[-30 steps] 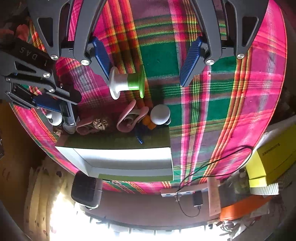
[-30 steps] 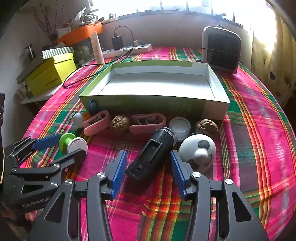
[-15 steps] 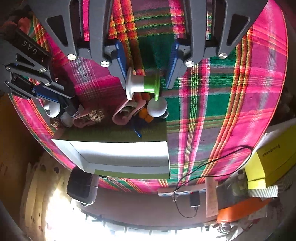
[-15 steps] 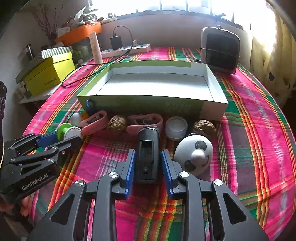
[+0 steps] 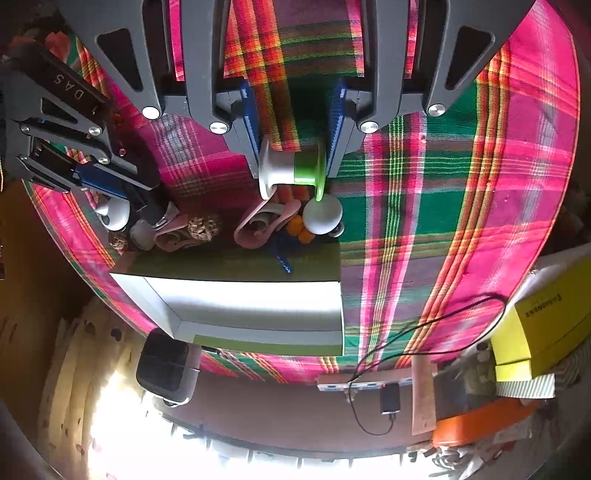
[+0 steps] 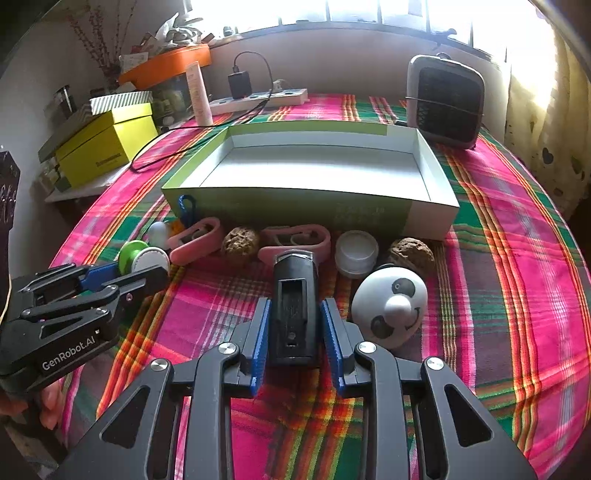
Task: Organize objects
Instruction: 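Lift and carry the spool and black device over the white box with both tools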
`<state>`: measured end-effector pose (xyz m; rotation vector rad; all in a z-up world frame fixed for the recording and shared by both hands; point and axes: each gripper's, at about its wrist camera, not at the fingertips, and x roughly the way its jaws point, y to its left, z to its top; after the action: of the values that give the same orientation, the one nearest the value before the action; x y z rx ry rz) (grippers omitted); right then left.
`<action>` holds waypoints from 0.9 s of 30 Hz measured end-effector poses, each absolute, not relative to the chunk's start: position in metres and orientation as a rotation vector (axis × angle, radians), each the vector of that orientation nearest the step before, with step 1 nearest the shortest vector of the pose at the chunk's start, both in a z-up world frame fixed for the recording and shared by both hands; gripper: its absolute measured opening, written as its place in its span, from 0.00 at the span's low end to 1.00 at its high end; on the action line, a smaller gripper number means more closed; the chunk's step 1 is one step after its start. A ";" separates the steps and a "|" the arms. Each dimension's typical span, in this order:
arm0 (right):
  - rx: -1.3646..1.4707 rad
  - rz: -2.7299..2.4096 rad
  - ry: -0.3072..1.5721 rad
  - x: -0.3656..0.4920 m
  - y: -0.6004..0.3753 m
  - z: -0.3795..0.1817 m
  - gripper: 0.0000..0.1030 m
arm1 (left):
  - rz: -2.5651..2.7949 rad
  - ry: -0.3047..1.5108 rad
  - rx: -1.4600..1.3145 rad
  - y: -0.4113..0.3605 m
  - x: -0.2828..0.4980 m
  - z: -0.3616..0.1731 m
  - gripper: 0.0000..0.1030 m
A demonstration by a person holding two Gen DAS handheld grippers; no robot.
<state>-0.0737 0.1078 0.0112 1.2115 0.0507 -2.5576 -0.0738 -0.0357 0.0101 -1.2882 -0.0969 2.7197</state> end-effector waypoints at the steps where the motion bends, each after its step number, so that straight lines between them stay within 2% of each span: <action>1: 1.204 -2.557 0.047 -0.073 0.108 0.012 0.28 | 2.720 -0.097 -1.285 -0.035 -0.073 0.011 0.29; 16: 1.111 -2.564 0.049 -0.076 0.110 0.041 0.28 | 2.753 -0.093 -1.194 -0.031 -0.075 0.038 0.29; 27: 1.084 -2.557 0.022 -0.110 0.110 0.057 0.28 | 2.761 -0.115 -1.154 -0.031 -0.110 0.056 0.29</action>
<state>-0.1098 0.1098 0.0574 1.0839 0.0219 -2.5570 -0.1098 -0.0309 0.0560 -1.1536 -0.1152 2.7613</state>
